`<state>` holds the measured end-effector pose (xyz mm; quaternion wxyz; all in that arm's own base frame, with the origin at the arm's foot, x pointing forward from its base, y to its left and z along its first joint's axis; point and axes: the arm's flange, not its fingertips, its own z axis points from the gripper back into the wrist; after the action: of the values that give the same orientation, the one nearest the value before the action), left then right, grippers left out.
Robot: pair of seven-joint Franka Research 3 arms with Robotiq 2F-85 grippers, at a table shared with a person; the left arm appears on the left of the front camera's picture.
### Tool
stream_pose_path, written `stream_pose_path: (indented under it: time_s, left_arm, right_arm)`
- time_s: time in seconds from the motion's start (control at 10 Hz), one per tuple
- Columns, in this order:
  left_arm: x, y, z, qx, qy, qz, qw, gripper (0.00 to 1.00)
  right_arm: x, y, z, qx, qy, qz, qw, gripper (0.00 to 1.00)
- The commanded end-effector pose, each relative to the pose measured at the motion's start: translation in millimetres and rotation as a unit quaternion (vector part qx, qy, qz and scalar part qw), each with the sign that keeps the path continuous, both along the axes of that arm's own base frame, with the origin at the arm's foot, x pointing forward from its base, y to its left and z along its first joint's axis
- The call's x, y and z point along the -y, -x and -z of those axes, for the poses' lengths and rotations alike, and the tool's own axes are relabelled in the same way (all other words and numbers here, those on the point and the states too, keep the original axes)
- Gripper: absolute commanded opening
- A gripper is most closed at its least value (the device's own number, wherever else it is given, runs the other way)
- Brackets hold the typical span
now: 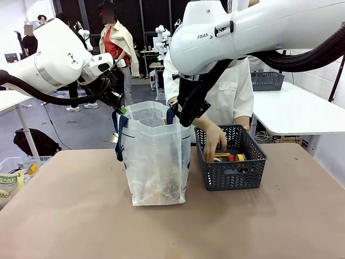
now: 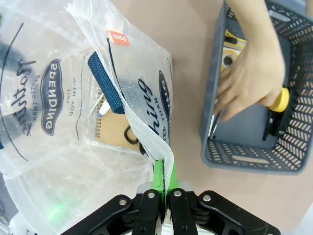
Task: Transfer purchased items from the store into the shopping bag.
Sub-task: Move the Reusable shopping bag to the right side of the table.
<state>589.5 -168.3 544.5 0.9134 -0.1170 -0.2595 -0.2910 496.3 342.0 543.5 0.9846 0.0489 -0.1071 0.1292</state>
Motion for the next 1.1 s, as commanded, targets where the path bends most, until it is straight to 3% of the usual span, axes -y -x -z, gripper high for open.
stream_pose_path:
  time_s: [0.0, 1.0]
  left_arm:
    - [-2.3, -0.1, -0.6, 0.001, -0.002, -0.001, 1.0, 0.0]
    - [-2.3, -0.1, -0.6, 0.001, -0.002, -0.001, 1.0, 0.0]
  right_arm:
    - [0.2, -0.3, -1.1, 0.0, -0.006, 0.0, 1.0, 0.0]
    - [0.2, -0.3, -1.1, 0.0, -0.006, 0.0, 1.0, 0.0]
